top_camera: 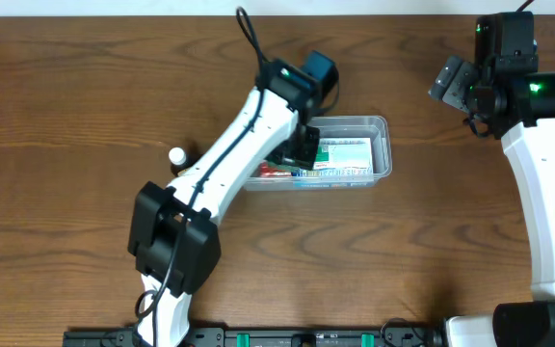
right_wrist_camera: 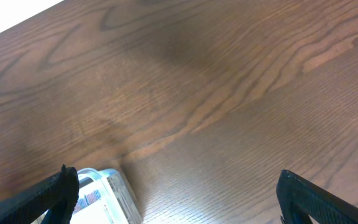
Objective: Pack container
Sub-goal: 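Lower the Zam-Buk tin into the container beside the red box, then release the tin and move the left gripper to the dark bottle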
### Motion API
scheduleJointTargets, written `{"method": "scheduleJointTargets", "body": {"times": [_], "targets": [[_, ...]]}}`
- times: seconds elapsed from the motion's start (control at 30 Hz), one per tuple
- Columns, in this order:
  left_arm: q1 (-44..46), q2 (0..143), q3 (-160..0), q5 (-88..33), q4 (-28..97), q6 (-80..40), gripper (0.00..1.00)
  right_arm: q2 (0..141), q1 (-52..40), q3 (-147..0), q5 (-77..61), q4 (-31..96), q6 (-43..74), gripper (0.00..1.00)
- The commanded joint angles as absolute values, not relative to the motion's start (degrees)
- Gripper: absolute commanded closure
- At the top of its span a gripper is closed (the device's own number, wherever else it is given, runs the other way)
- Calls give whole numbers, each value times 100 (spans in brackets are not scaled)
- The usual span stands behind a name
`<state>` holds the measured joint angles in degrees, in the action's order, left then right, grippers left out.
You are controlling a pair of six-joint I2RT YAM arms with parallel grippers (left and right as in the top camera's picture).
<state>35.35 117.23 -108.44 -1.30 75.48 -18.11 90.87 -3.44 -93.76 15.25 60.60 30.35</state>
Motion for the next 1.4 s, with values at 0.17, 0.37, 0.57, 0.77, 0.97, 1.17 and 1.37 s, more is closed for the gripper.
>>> {"method": "scheduleJointTargets", "body": {"times": [0.17,0.37,0.57,0.77,0.97,1.17,1.37], "targets": [[3540,11594,-9992,-80,6851,-2670,33,9065,-318,-9397,1608,6069,2969,1],[3538,11594,-9609,-80,6095,-2950,34,9065,-318,-9397,1608,6069,2969,1],[3406,11598,-9559,-75,5922,-2945,33,9065,-318,-9397,1608,6069,2969,1],[3159,11598,-9557,-78,5992,-2899,34,9065,-318,-9397,1608,6069,2969,1],[3052,11601,-9557,-75,5900,-2790,33,9065,-318,-9397,1608,6069,2969,1],[3055,11609,-9494,-75,5769,-2788,33,9065,-318,-9397,1608,6069,2969,1],[3055,11622,-9391,-54,5708,-2746,32,9065,-318,-9397,1608,6069,2969,1]]}}
